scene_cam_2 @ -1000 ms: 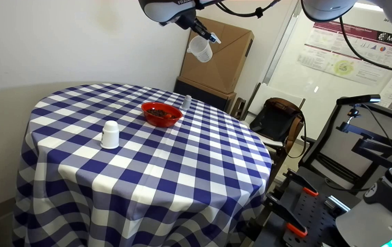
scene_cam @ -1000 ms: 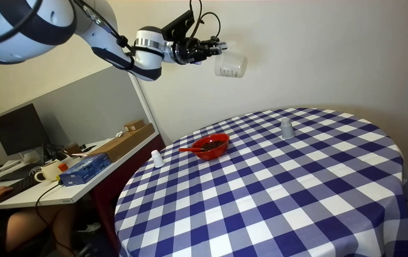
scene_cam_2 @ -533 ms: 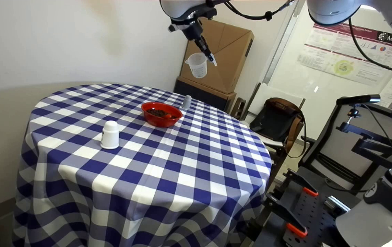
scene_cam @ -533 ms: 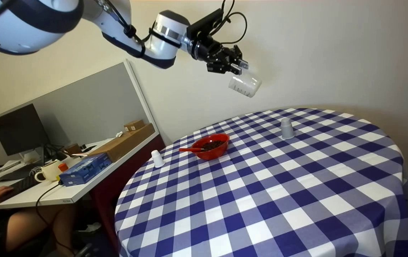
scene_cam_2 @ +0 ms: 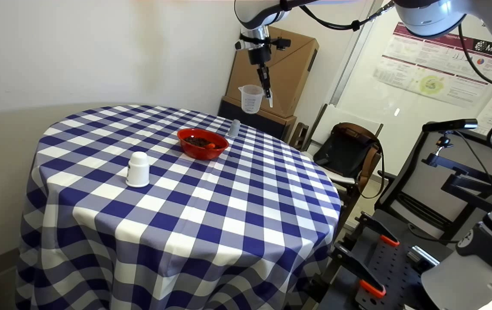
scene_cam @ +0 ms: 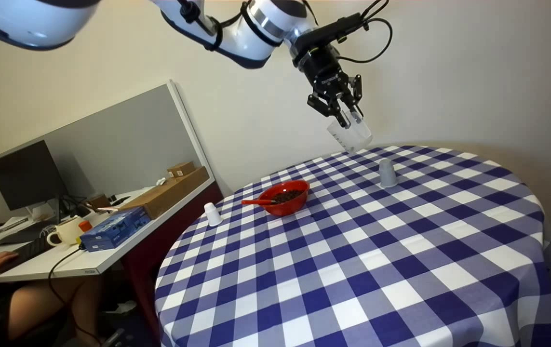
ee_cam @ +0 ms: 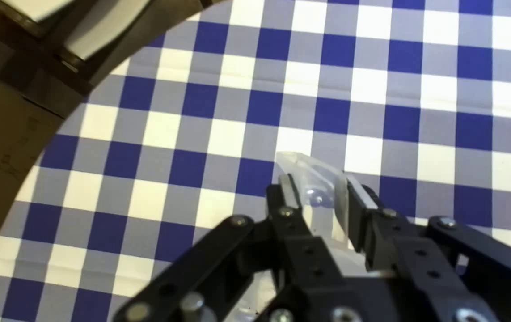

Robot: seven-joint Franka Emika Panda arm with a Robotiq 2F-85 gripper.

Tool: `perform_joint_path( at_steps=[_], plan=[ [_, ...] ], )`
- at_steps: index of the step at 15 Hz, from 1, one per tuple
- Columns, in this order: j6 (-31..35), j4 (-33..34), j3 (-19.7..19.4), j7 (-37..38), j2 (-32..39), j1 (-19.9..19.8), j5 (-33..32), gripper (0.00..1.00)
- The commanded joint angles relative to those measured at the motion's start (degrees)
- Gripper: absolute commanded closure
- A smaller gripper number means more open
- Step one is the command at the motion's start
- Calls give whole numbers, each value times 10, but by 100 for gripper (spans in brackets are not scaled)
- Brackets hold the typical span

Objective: Use the spoon to place some of the contents in the red bowl into the jug, pour the contents in the jug into the red bowl

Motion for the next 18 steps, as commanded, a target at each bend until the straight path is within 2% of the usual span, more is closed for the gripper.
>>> perform_joint_path(
  at_steps=[1,3,6,14,18],
  plan=[
    [38,-42,0,-27,-21,-28,109,89],
    [43,-47,3,-40,-16,-41,162,89],
    [30,-44,-9,-39,-7,-45,200,89],
    [-47,-24,-45,-30,17,-45,199,89],
    [-41,-14,-46,-37,47,-49,200,89]
  ],
)
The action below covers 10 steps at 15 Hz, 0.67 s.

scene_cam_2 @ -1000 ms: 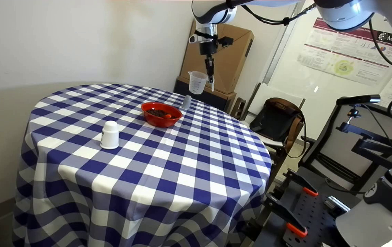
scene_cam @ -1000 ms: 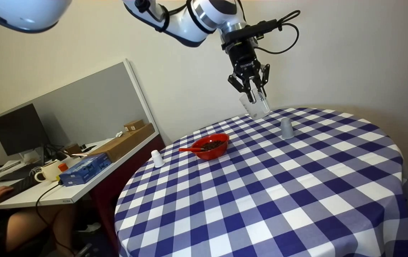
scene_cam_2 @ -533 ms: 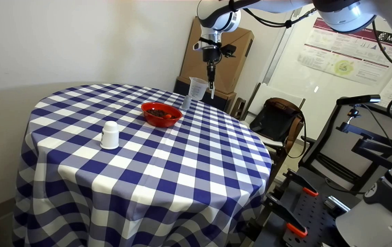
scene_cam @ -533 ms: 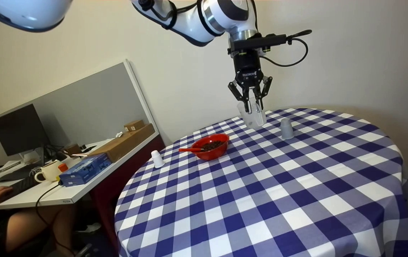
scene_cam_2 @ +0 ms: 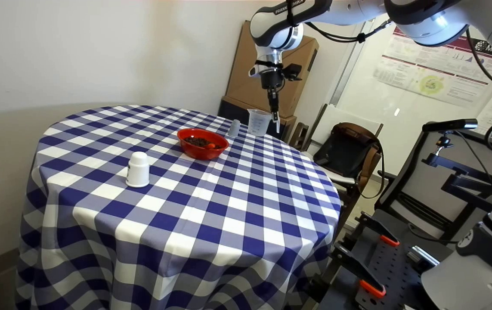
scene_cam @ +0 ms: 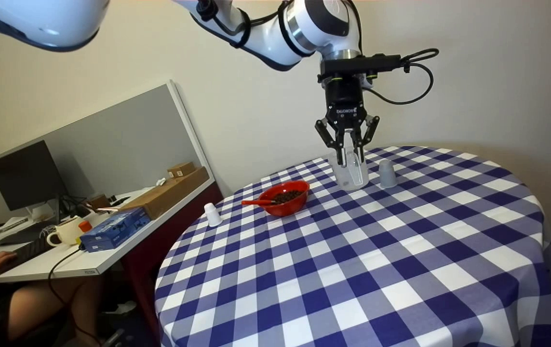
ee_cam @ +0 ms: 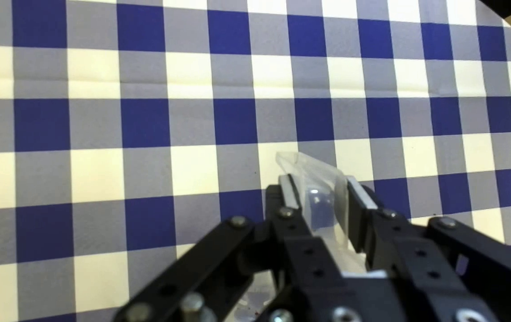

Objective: Use the spoon to place some of the contents in the red bowl into the jug, pour the contents in the jug into the red bowl

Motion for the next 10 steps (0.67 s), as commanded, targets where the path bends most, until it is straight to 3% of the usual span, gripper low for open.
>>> perform_joint_path(
  at_steps=[1,9,10],
  plan=[
    [-5,26,-3,-10,34,-2,11,89],
    [2,42,-2,-24,70,-8,10,88],
    [2,43,-2,-30,70,-9,8,47]
  ],
)
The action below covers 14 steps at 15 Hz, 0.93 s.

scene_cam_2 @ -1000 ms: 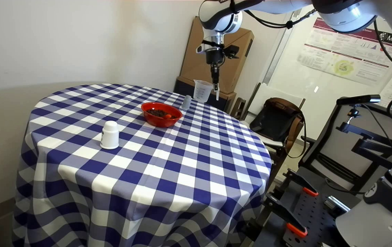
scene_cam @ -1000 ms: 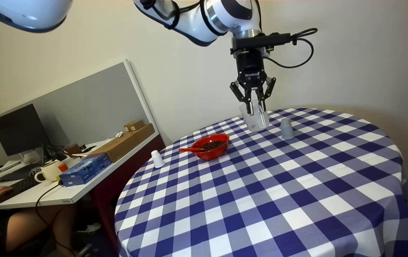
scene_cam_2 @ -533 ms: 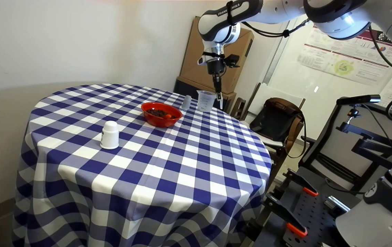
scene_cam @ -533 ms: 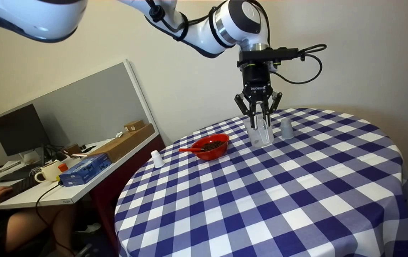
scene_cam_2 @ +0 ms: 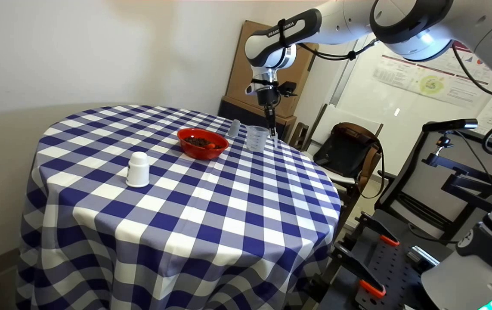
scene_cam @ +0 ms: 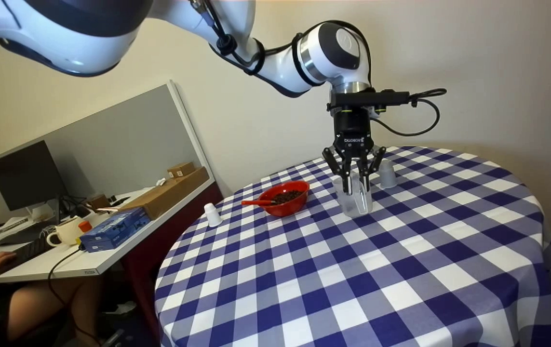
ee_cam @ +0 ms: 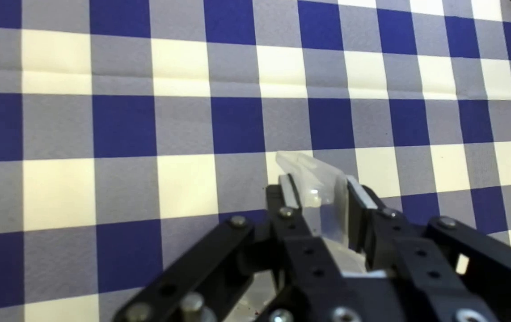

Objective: Use the spoon to place some of the contents in the red bowl into the jug, pour the contents in the jug into the red bowl

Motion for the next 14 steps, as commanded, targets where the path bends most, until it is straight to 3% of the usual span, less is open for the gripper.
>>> perform_joint_path(
  at_steps=[1,7,14],
  plan=[
    [-5,21,-3,-28,8,-5,7,46],
    [-7,21,-2,-49,-1,-6,8,3],
    [-34,-72,3,63,-118,63,-7,0]
  ],
)
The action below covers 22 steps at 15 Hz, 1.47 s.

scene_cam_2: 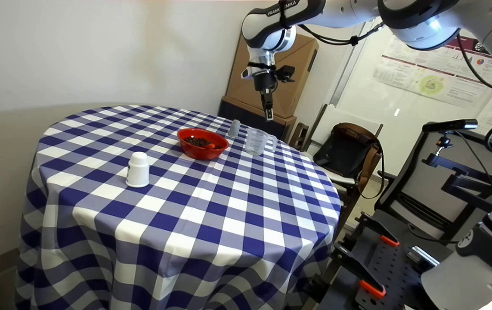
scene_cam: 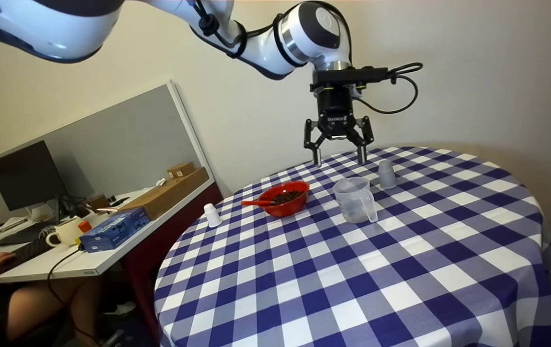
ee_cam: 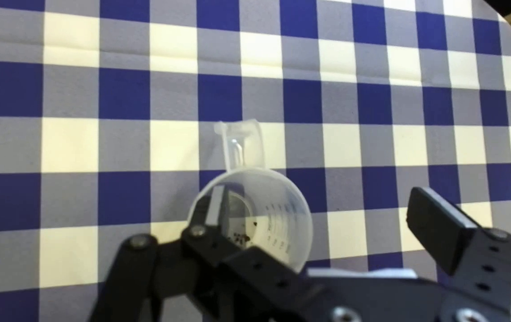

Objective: Use the spoon to place some of the contents in the red bowl into the jug, pour the contents in the jug into the red bowl

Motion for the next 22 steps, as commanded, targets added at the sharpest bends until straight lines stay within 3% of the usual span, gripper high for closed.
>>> perform_joint_path(
  at_steps=[1,6,11,15,19,22],
  plan=[
    [-30,-75,0,86,-89,47,0,0],
    [-104,-109,13,286,-161,89,60,0],
    [-73,-146,7,424,-210,88,136,0],
    [13,-213,-11,477,-258,93,121,0],
    [165,-327,-18,461,-332,115,39,0],
    [238,-402,-13,463,-382,120,4,0]
  ],
)
